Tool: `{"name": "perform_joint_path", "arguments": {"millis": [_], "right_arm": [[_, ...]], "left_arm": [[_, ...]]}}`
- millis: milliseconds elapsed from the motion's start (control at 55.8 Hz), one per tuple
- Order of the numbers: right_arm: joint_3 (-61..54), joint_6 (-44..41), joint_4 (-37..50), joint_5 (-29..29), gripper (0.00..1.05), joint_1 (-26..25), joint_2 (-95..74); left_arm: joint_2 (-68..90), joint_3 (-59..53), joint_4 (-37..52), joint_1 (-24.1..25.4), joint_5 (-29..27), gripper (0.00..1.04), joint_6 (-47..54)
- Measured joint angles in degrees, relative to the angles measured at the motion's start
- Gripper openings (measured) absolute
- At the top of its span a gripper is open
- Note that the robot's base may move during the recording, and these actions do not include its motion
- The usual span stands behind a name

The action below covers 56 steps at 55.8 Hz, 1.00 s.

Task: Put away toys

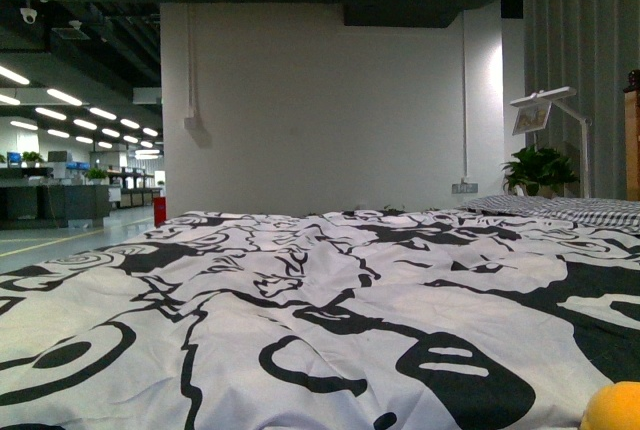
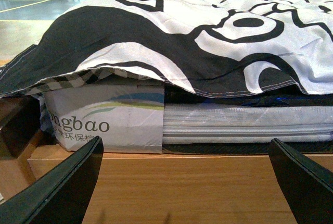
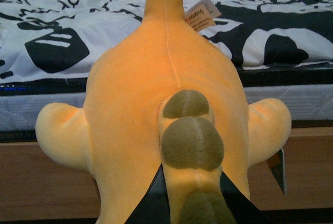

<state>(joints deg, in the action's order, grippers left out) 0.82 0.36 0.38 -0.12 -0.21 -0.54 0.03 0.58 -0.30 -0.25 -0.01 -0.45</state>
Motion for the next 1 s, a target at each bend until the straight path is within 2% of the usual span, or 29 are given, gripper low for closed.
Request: {"name": "perform_joint_path", "arguments": {"millis": [1004], "right_arm": [[0.0,0.0,-0.7,-0.3,0.07,0.2,0.2]], "left_arm": [[0.0,0.0,0.0,0.1,-0.1,0.98,0.0]]}}
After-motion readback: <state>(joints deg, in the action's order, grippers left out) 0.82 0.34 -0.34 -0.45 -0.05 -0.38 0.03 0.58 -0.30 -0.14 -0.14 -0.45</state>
